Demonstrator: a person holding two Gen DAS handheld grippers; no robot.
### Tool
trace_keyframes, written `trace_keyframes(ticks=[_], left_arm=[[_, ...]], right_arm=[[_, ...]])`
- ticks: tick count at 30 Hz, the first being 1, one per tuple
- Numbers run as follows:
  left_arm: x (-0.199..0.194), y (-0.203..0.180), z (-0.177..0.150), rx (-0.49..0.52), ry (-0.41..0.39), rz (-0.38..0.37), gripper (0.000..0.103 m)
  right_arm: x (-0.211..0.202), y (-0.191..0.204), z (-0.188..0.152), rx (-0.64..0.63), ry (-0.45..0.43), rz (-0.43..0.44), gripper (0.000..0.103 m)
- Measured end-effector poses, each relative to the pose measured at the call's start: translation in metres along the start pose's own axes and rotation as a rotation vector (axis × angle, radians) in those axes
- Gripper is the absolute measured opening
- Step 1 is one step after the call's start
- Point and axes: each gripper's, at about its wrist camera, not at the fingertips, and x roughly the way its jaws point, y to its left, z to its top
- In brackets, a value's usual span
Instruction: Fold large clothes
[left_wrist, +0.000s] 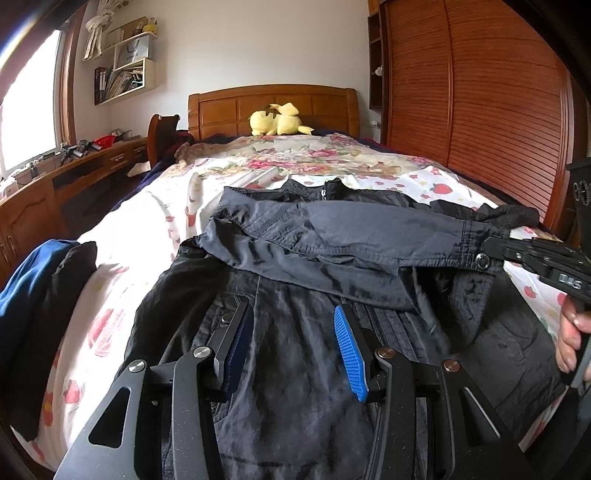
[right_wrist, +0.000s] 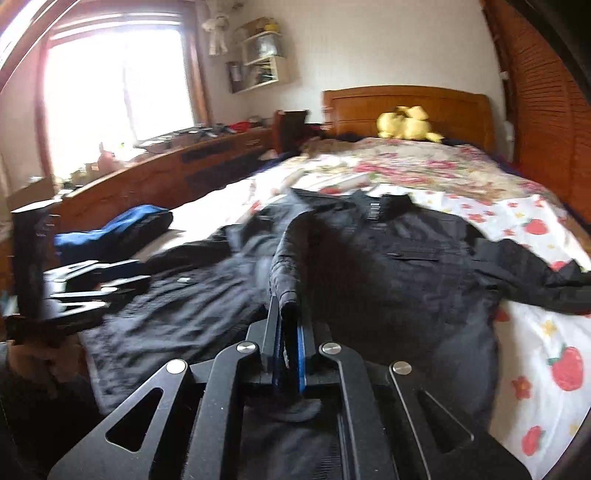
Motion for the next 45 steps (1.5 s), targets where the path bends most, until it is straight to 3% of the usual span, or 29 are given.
trace_keyframes(ticks=[3,6,10,14,18,25,28,36,45], left_arm=[[-0.001,0.001,0.000,-0.005,-0.009,-0.006,0.047],[0.000,0.001,-0.001,-0.010,-0.009,-0.013,0.047],[0.003,0.001,0.000,-0.015,-0.003,-0.026,0.050],[0.003,-0.003,0.001,-0.011,-0.008,-0.036,0.051],[0.004,-0.008,0.002,0.000,-0.006,-0.034,0.051],[-0.001,-0.018,0.009,0.022,-0.024,-0.024,0.051],[-0.003,-0.025,0.014,0.043,-0.042,-0.026,0.051],[0.024,-0.032,0.023,0.052,-0.034,-0.043,0.051],[0.080,-0.039,0.032,0.061,-0.033,-0.087,0.051]], right_arm=[[0.002,-0.016,-0.002,-0.029,0.003,-0.155,0.007],[0.006,-0.038,-0.003,-0.008,0.019,-0.253,0.010],[0.001,-0.058,-0.003,0.027,0.016,-0.335,0.039],[-0.007,-0.061,-0.002,0.054,0.003,-0.296,0.040],[0.003,-0.048,-0.004,0.016,0.023,-0.195,0.040],[0.055,-0.049,-0.032,0.026,0.218,-0.098,0.040],[0.071,-0.052,-0.039,0.037,0.299,-0.093,0.040],[0.070,-0.045,-0.041,-0.003,0.306,-0.129,0.040],[0.074,-0.046,-0.040,0.003,0.307,-0.124,0.040]])
